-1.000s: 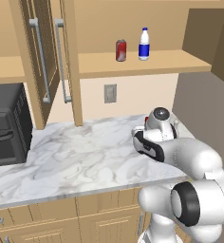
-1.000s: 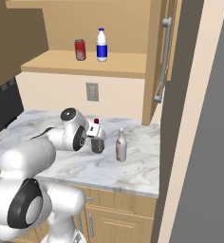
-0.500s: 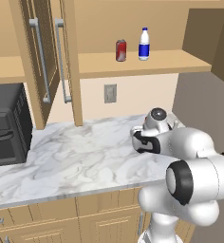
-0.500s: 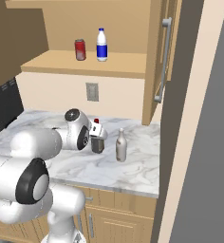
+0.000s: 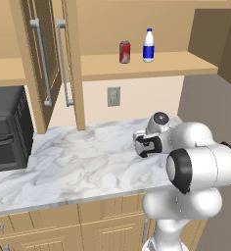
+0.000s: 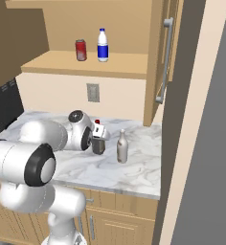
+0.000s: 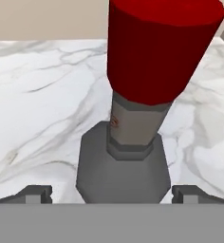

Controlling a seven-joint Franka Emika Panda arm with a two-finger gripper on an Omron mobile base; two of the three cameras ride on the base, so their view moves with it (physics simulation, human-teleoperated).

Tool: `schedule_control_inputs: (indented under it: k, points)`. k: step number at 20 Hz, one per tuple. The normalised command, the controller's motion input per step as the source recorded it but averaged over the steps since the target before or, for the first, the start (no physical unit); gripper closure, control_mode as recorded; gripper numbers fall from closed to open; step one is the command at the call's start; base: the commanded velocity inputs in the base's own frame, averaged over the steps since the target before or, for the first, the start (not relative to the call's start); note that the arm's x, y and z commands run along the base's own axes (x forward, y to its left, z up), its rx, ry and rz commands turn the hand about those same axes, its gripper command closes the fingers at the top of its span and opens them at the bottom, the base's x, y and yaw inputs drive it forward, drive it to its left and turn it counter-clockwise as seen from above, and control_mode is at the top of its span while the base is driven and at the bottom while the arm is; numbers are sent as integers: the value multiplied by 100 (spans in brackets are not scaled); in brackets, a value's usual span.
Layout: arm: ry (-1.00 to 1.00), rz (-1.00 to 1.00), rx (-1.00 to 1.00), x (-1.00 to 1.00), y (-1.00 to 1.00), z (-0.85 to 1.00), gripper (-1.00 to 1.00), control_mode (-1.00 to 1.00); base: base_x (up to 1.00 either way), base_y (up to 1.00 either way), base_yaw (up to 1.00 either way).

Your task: Sort all alcoholic drinks to one cabinet, and non-alcoholic drinks to the other.

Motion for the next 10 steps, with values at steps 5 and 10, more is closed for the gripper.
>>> schedule_control_inputs:
  k: [5, 10]
  points:
    - [0, 0, 0, 18, 0, -18, -100, -100, 0, 0, 0]
    - [0, 0, 0, 14, 0, -16, -100, -100, 0, 0, 0]
